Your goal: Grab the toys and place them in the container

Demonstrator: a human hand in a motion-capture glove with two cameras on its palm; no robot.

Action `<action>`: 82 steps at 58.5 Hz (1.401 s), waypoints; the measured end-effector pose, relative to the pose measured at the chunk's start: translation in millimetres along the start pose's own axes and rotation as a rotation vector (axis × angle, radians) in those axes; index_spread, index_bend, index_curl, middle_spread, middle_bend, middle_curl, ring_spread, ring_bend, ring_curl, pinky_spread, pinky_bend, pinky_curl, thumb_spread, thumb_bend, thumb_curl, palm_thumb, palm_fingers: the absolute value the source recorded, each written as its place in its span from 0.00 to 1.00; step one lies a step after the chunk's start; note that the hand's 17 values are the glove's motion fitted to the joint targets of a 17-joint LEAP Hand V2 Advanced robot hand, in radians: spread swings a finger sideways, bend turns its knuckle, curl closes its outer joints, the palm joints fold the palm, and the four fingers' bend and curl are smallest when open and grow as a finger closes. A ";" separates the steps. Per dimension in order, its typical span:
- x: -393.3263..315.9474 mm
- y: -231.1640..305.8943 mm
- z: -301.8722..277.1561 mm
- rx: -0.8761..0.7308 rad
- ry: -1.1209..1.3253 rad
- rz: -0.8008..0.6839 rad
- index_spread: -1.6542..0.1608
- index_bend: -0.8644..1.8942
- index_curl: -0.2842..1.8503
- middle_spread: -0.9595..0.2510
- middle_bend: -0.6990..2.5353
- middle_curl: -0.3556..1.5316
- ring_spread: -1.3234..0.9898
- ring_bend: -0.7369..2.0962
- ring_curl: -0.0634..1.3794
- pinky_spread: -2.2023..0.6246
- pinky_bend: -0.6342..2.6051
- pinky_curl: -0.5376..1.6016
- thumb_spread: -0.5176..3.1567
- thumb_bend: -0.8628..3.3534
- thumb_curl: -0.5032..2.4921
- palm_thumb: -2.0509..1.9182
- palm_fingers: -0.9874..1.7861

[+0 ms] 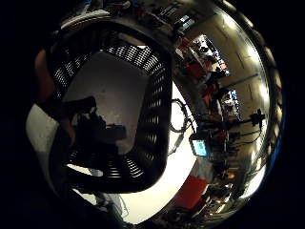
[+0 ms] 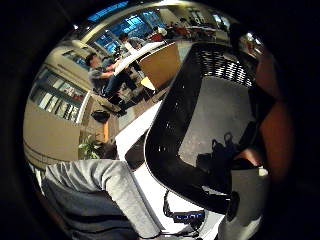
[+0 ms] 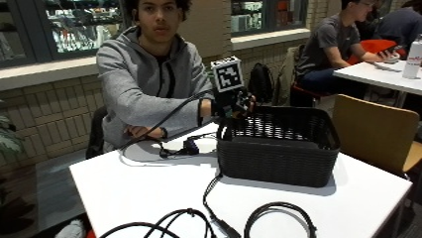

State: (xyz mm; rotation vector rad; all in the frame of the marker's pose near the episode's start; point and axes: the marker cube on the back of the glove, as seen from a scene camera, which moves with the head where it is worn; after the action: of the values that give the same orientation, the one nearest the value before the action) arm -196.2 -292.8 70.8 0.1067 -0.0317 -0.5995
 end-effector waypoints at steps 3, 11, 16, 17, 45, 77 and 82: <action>-0.6 -0.1 3.6 -0.008 0.002 0.003 0.79 0.39 0.71 0.46 0.39 0.82 0.43 0.79 0.53 0.64 0.65 0.56 0.50 0.29 0.47 0.67 0.61; -1.1 0.7 4.7 -0.008 -0.029 0.015 0.79 0.39 0.72 0.45 0.38 0.83 0.43 0.79 0.53 0.64 0.65 0.56 0.50 0.29 0.47 0.67 0.61; 4.3 3.3 4.6 -0.009 0.013 0.019 0.79 0.38 0.73 0.45 0.38 0.84 0.43 0.79 0.53 0.64 0.65 0.56 0.50 0.29 0.48 0.67 0.61; 5.5 3.9 4.2 -0.012 0.016 0.025 0.79 0.38 0.73 0.45 0.38 0.84 0.43 0.79 0.53 0.64 0.65 0.56 0.50 0.29 0.48 0.67 0.61; 70.1 82.1 -25.8 -0.069 0.056 0.139 0.74 0.34 0.44 0.68 0.30 0.67 0.50 0.60 0.36 0.76 0.57 0.46 0.54 0.22 0.34 0.55 0.33; 167.2 348.5 47.4 0.011 -0.103 0.808 0.73 0.39 0.37 0.77 0.32 0.58 0.50 0.53 0.30 0.78 0.50 0.41 0.58 0.26 0.30 0.59 0.38; 171.6 363.8 58.0 0.035 -0.133 0.856 0.73 0.39 0.37 0.77 0.32 0.57 0.50 0.52 0.29 0.78 0.49 0.41 0.58 0.26 0.30 0.59 0.38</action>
State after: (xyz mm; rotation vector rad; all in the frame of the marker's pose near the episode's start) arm 146.1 -96.5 168.1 0.0768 -0.2058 0.2501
